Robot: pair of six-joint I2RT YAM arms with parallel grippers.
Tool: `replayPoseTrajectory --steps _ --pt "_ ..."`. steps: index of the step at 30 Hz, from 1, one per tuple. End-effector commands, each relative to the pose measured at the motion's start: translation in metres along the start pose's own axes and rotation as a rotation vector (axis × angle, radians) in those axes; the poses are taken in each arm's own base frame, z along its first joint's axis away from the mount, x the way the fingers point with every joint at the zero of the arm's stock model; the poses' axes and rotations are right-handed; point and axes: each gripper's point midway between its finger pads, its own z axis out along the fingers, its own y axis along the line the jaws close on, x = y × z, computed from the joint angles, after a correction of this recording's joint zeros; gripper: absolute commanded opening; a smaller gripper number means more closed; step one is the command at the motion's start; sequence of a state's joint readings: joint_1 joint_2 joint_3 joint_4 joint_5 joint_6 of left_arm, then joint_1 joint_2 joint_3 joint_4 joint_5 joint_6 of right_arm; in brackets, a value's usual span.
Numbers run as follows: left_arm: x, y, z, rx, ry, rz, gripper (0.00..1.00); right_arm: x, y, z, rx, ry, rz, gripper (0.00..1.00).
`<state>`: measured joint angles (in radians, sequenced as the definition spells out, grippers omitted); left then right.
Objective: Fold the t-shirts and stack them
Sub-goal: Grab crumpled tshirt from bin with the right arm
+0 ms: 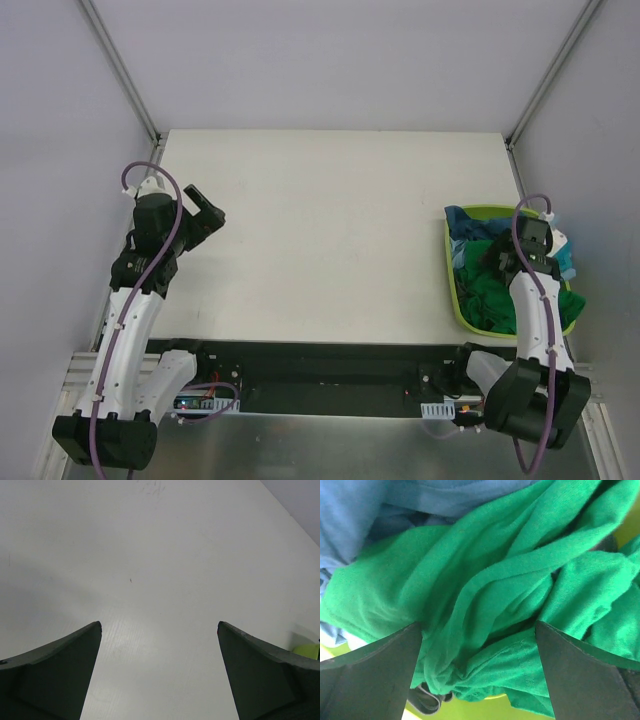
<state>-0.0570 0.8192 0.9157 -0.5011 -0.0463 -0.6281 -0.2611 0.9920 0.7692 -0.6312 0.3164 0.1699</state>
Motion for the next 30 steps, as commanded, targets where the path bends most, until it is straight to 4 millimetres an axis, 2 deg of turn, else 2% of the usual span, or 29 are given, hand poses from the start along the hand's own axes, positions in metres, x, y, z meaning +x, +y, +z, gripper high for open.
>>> replayPoseTrajectory --steps 1,4,7,8,9,10,12,15,17,19,26,28,29,30 --pt "-0.002 -0.005 0.003 0.034 -0.004 0.018 0.99 0.001 0.006 0.014 -0.016 0.007 0.058 0.93" --pt "-0.004 -0.005 0.004 0.029 -0.011 0.018 0.99 0.006 0.008 0.021 -0.033 0.007 0.074 0.79" --pt "-0.004 -0.004 0.004 0.027 -0.016 0.022 0.99 -0.003 0.018 0.017 -0.102 -0.032 0.077 0.37" --pt "-0.004 -0.004 0.004 0.026 -0.018 0.022 0.99 -0.006 0.020 0.014 -0.122 -0.044 0.073 0.26" --pt "-0.005 -0.004 0.003 0.028 -0.020 0.022 0.99 -0.011 0.023 0.008 -0.147 -0.062 0.072 0.04" --pt "-0.006 -0.005 0.002 0.031 -0.024 0.024 0.99 -0.017 0.024 0.001 -0.167 -0.086 0.074 0.00" --pt "-0.008 -0.004 0.000 0.028 -0.038 0.023 0.99 -0.032 0.030 -0.017 -0.225 -0.147 0.060 0.00" --pt "-0.012 -0.003 -0.003 0.024 -0.060 0.016 0.99 -0.054 0.032 -0.054 -0.290 -0.227 0.060 0.00" --pt "-0.013 -0.005 -0.004 0.033 -0.064 0.015 0.99 -0.075 0.034 -0.091 -0.336 -0.286 0.075 0.01" --pt "-0.012 -0.008 -0.004 0.048 -0.061 0.013 0.99 -0.094 0.045 -0.129 -0.445 -0.354 0.072 0.00" --pt "-0.011 -0.015 -0.002 0.085 -0.048 0.021 0.99 -0.152 0.117 -0.294 -1.003 -0.516 -0.061 0.00" --pt "-0.011 -0.015 -0.003 0.089 -0.051 0.021 0.99 -0.161 0.140 -0.341 -1.134 -0.549 -0.127 0.01" --pt "-0.011 -0.015 -0.003 0.090 -0.052 0.018 0.99 -0.163 0.151 -0.371 -1.212 -0.586 -0.188 0.01" --pt "-0.011 -0.016 -0.003 0.092 -0.054 0.017 0.99 -0.158 0.167 -0.395 -1.294 -0.587 -0.257 0.01"
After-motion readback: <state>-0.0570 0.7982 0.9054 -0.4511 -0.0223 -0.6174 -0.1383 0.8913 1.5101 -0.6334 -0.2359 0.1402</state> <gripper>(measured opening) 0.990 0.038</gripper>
